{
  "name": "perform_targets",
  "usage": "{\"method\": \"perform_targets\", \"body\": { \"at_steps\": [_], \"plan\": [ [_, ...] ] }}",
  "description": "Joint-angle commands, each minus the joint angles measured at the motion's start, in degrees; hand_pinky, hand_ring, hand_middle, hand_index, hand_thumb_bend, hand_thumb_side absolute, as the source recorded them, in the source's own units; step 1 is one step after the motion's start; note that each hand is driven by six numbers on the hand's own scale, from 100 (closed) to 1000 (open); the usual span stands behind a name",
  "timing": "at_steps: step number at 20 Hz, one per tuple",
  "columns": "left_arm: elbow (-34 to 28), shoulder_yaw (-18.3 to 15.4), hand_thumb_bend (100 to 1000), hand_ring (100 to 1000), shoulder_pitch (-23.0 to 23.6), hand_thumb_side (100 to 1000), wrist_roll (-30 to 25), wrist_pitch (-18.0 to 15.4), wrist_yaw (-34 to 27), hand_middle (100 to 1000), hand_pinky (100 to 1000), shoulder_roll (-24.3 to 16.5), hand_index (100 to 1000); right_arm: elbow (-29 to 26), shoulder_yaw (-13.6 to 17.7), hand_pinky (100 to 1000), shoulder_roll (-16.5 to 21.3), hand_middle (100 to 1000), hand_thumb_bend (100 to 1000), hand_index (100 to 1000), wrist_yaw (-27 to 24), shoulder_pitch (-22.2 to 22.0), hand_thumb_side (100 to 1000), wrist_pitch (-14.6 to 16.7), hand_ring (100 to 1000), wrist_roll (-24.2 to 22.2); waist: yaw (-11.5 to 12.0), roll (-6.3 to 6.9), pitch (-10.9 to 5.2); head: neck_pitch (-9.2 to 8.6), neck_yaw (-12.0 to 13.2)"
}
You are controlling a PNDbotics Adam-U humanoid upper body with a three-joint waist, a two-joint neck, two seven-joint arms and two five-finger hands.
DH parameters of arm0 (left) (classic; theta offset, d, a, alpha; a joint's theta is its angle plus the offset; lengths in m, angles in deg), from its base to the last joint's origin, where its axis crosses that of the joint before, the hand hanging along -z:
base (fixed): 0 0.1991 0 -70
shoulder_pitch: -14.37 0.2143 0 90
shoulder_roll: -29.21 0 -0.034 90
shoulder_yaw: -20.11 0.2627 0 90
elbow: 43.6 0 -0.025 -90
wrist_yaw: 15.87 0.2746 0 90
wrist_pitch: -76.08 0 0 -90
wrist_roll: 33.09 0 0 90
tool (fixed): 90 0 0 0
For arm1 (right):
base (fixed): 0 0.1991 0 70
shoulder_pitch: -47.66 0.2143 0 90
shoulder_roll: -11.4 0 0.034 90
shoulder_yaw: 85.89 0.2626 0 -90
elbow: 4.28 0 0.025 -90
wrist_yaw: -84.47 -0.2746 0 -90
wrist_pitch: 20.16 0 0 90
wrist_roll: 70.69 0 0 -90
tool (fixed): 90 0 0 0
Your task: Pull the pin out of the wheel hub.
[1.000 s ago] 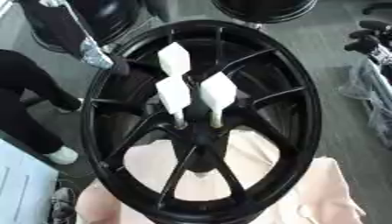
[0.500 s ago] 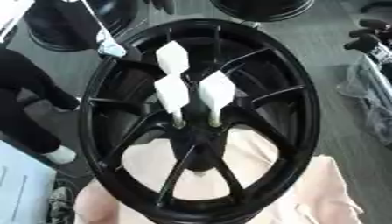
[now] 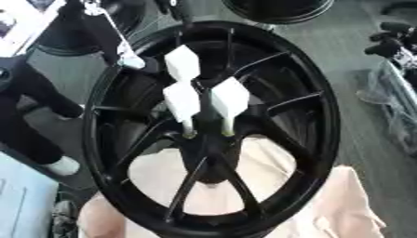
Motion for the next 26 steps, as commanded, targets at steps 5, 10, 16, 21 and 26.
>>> {"method": "perform_targets", "body": {
  "at_steps": [5,10,16,21,26],
  "plan": [
    [1.35,1.72,437,821,-1.55,100,-7.03,-9.45,0.58,798,834,0.21,788,-0.56,0.07,976,1.08,729,390,853,0.36,1.18,374,-0.08,730,0.08,-0.27,-0.19,-0.83,-0.95,0.53],
    [2.37,2.99,435,816,-1.29,100,-7.03,-10.18,1.72,777,832,0.16,765,-0.57,0.0,976,1.07,726,388,852,0.43,1.28,374,-0.2,728,0.28,-0.38,-0.15,-0.69,-1.04,0.67],
    [3.06,3.39,397,806,-1.21,100,-7.03,-10.98,2.37,756,826,0.55,742,-0.54,0.01,976,1.09,725,388,851,0.46,1.33,376,-0.32,726,0.5,-0.48,-0.14,-0.62,-1.12,0.92],
    [2.94,3.88,402,809,-1.29,100,-7.03,-11.77,2.69,759,826,0.67,729,-0.5,-0.08,976,1.09,724,387,851,0.53,1.4,377,-0.4,724,0.63,-0.58,-0.1,-0.54,-1.14,1.06],
    [2.5,2.39,515,852,-1.57,100,-7.03,-11.82,2.34,817,853,0.71,797,-0.49,-0.19,976,1.05,723,386,850,0.56,1.47,379,-0.42,724,0.49,-0.64,-0.11,-0.47,-1.32,1.02]
  ]
}}
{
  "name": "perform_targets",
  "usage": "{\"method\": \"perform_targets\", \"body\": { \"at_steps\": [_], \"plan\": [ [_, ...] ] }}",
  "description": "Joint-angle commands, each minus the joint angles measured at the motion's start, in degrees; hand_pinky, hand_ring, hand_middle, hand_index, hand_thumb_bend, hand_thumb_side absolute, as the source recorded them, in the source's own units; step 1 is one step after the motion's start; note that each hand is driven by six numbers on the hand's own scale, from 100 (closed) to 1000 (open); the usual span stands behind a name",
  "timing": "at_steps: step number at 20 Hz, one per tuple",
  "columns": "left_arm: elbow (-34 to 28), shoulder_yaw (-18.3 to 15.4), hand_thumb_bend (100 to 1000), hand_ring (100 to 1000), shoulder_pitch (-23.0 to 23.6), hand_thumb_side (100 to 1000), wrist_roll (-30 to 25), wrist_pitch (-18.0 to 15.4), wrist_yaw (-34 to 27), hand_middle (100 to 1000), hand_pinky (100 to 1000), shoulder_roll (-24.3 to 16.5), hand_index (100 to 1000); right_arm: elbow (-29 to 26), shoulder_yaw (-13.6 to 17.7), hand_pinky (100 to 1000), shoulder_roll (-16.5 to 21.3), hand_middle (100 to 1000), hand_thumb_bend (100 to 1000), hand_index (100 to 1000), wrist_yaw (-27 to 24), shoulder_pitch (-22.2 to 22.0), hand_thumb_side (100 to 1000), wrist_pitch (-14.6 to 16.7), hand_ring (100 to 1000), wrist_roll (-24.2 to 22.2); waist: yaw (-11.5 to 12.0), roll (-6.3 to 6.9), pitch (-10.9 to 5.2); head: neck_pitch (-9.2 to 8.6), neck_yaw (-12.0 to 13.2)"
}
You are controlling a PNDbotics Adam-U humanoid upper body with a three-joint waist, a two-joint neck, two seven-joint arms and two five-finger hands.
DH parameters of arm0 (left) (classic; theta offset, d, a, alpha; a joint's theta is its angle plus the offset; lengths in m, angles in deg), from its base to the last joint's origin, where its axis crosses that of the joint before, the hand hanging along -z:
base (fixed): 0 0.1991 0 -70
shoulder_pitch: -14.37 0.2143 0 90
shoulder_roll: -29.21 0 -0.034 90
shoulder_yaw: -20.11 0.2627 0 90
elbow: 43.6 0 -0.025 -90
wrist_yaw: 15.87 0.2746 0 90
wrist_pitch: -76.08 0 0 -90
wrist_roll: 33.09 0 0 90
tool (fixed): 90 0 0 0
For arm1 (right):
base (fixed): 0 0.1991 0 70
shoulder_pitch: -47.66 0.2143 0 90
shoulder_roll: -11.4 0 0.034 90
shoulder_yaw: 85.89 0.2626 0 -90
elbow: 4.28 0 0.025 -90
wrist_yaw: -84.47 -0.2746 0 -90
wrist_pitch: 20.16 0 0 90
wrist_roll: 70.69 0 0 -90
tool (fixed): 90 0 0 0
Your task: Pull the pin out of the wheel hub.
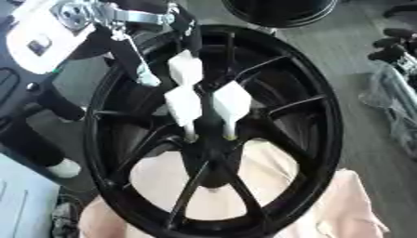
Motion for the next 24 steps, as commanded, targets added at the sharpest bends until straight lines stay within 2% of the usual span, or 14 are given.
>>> {"method": "perform_targets", "body": {
  "at_steps": [1,10,17,20,24],
  "plan": [
    [-0.69,-1.33,509,851,-1.43,100,-9.4,-9.39,0.0,816,851,-0.47,797,-0.6,0.08,976,1.14,723,386,850,0.29,0.98,379,0.0,724,-0.02,-0.13,-0.24,-0.93,-0.79,0.1],
    [1.21,0.06,406,837,-1.42,100,-9.4,-9.92,1.65,785,844,0.53,775,-0.48,-0.03,977,1.06,725,384,851,0.41,1.23,380,-0.03,724,-0.27,-0.39,-0.16,-0.75,-0.94,0.3],
    [1.7,0.17,370,814,-1.37,100,-9.4,-10.57,1.49,735,833,0.65,746,-0.44,-0.03,978,1.11,725,383,851,0.36,1.29,382,-0.21,724,-0.05,-0.41,-0.1,-0.79,-0.89,0.4],
    [1.24,0.09,332,787,-1.48,100,-9.4,-10.01,0.53,674,819,0.6,704,-0.41,-0.09,978,1.11,726,383,851,0.47,1.29,383,-0.2,725,-0.1,-0.38,-0.11,-0.79,-0.92,0.5],
    [0.84,0.17,315,762,-1.62,100,-9.4,-9.24,0.31,638,804,0.43,627,-0.38,-0.14,979,1.13,726,380,852,0.56,1.28,384,-0.2,725,-0.1,-0.35,-0.07,-0.8,-0.91,0.56]
  ]
}}
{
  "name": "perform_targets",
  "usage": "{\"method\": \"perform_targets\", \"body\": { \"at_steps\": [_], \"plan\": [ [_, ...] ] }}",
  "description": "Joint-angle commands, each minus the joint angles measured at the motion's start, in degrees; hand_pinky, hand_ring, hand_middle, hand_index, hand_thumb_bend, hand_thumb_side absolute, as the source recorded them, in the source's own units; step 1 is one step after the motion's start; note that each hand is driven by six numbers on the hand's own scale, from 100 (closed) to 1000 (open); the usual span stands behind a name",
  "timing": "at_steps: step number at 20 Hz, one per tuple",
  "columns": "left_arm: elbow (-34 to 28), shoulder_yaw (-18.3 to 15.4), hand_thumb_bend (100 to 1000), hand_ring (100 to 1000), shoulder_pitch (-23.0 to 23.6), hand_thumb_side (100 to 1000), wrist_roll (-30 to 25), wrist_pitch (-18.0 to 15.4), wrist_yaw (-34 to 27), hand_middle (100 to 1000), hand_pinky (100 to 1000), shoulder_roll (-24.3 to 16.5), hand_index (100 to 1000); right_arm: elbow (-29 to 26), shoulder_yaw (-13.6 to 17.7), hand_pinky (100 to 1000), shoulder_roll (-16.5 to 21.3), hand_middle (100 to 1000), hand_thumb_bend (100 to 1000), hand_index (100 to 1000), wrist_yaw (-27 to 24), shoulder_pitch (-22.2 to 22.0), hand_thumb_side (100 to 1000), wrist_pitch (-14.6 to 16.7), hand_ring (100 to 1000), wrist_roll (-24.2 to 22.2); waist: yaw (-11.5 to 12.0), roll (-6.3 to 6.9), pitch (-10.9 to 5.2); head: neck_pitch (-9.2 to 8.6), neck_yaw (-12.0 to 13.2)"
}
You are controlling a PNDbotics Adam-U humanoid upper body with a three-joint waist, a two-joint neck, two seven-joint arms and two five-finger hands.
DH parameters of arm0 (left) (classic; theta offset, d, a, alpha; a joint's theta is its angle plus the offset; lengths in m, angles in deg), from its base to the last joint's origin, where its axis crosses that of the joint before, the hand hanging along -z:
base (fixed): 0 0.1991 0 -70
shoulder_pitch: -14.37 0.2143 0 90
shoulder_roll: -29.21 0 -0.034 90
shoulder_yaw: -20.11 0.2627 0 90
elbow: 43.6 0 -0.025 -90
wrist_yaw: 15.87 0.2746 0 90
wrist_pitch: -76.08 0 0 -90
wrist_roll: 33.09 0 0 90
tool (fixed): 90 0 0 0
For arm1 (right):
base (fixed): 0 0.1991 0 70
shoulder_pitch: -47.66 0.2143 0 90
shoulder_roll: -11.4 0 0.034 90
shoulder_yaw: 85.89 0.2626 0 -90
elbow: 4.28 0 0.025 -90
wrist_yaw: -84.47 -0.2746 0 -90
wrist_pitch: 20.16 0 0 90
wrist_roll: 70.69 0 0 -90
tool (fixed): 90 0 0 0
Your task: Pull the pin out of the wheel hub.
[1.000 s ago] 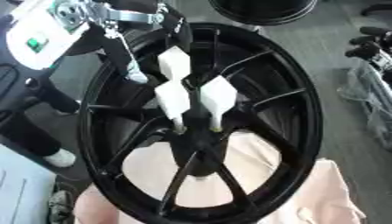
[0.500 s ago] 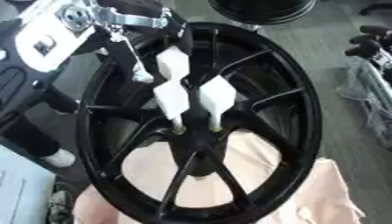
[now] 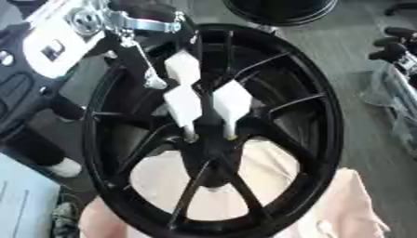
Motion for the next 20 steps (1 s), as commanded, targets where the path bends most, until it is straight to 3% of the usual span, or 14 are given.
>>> {"method": "perform_targets", "body": {
  "at_steps": [1,8,20],
  "plan": [
    [-1.04,-0.53,313,759,-1.49,100,-9.51,-9.05,-0.36,634,802,-1.1,614,-0.42,0.12,979,1.15,726,380,852,0.17,0.85,384,-0.13,725,0.0,0.0,-0.26,-0.98,-0.83,0.1],
    [-0.57,-0.65,223,729,-1.58,100,-9.51,-8.99,0.45,606,781,-1.09,493,-0.39,-0.08,980,1.19,727,377,852,0.26,0.82,387,-0.19,725,-0.07,-0.02,-0.22,-0.98,-0.88,0.23],
    [-0.81,-2.34,157,699,-2.44,100,-9.51,-7.86,0.31,553,767,-0.77,397,-0.42,-0.08,981,1.3,728,370,853,0.08,0.8,390,-0.31,726,-0.19,0.04,-0.06,-1.15,-0.97,0.45]
  ]
}}
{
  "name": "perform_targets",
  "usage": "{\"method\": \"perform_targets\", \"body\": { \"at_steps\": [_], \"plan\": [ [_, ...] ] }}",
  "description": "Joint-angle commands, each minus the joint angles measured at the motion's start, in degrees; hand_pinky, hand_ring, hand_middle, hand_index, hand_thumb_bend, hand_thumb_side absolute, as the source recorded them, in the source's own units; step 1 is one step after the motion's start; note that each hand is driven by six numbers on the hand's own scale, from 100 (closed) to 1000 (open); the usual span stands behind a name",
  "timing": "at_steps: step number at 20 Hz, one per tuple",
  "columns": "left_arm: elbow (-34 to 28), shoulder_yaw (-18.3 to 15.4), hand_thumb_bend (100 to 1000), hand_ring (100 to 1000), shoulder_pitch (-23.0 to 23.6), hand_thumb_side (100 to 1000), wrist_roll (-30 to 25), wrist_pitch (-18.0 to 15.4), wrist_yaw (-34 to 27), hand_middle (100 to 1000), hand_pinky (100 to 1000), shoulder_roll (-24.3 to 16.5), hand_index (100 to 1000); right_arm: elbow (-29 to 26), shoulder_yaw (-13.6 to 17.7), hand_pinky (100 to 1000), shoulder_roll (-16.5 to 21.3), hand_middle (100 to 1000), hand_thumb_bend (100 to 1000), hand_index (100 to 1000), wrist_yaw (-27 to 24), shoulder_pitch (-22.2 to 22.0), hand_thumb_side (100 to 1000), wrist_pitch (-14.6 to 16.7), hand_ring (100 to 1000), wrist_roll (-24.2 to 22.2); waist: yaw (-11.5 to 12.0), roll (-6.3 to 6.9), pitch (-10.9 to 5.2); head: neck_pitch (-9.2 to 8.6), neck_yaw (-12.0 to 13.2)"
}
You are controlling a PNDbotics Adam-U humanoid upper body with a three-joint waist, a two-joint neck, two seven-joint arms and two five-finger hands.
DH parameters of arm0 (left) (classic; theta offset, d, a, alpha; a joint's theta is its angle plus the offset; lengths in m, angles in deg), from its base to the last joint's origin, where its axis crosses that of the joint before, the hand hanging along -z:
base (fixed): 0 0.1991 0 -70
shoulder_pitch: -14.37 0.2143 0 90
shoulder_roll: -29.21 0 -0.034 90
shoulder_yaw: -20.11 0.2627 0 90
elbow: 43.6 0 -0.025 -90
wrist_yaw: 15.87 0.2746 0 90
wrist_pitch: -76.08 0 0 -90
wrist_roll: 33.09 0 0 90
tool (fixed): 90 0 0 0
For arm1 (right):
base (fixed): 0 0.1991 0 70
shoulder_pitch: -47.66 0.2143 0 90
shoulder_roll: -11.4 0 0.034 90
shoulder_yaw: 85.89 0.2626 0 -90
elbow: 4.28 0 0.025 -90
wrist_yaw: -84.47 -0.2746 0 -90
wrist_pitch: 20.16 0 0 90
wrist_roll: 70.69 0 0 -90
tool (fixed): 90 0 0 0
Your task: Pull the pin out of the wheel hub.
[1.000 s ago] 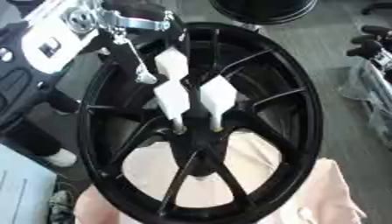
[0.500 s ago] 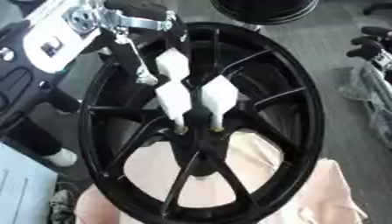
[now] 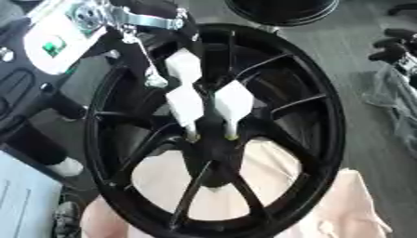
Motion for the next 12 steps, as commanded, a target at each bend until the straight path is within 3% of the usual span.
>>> {"method": "perform_targets", "body": {
  "at_steps": [1,12],
  "plan": [
    [-0.64,-1.73,160,698,-1.85,100,-8.8,-8.38,-0.35,551,767,-0.77,396,-0.44,0.08,981,1.3,728,370,853,0.01,0.81,390,-0.11,726,0.0,-0.08,-0.23,-1.15,-0.96,0.25],
    [-2.92,-3.71,211,692,-2.81,100,-8.8,-6.79,-1.73,536,764,-1.59,392,-0.4,0.15,981,1.44,729,365,854,0.04,0.65,393,-0.15,727,-0.03,0.02,-0.1,-1.33,-0.73,0.35]
  ]
}}
